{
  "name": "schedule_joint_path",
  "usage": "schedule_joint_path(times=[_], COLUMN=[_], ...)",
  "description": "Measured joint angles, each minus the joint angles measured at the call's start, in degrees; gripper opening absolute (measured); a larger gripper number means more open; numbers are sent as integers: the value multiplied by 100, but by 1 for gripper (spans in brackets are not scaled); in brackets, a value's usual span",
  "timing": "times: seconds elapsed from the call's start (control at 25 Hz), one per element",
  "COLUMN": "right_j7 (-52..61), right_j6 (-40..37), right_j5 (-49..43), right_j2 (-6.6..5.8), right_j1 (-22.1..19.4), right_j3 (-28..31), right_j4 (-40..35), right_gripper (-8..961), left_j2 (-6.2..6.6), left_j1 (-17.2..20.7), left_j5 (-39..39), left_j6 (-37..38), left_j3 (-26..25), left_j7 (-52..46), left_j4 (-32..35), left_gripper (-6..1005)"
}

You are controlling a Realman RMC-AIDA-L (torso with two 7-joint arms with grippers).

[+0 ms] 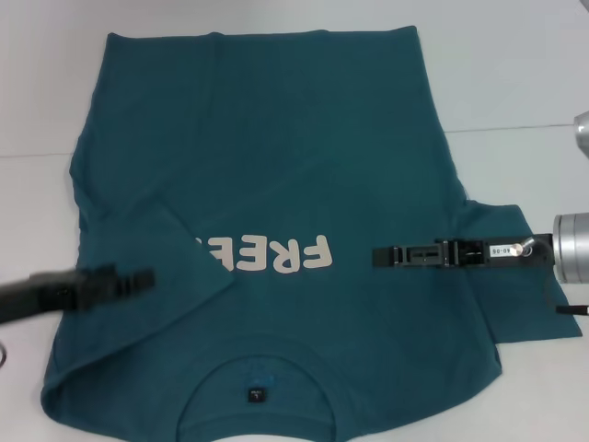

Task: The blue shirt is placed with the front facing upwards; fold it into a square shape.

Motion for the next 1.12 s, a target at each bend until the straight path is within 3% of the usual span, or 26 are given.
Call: schedule_joint_path(times=[0.12, 0.36, 0.76, 0.88, 1.12], right_j7=[71, 293, 85, 309, 1091], right_j6=[-145, -519, -585, -650, -927], right_j5=[6, 13, 11, -25, -29], right_j2=[-66, -269, -289, -467, -1108], right_j1=[17, 15, -55, -70, -247], right_j3=[7, 176, 567, 538, 550], right_j4=[-3, -63, -73, -72, -77], right_gripper=[905, 905, 905, 891, 848], left_j2=[-98, -79, -206, -227, -336], left_j1=[299, 409, 599, 577, 514], left_j5=[13, 47, 50, -51, -89], left_j6=[398, 1223, 1651, 1642, 1612], left_j3=[-99, -482, -512, -574, -748], left_j7=[323, 251, 937, 954, 945], left_j4=[177, -55, -586, -806, -840], left_gripper=[876, 876, 877, 877, 877])
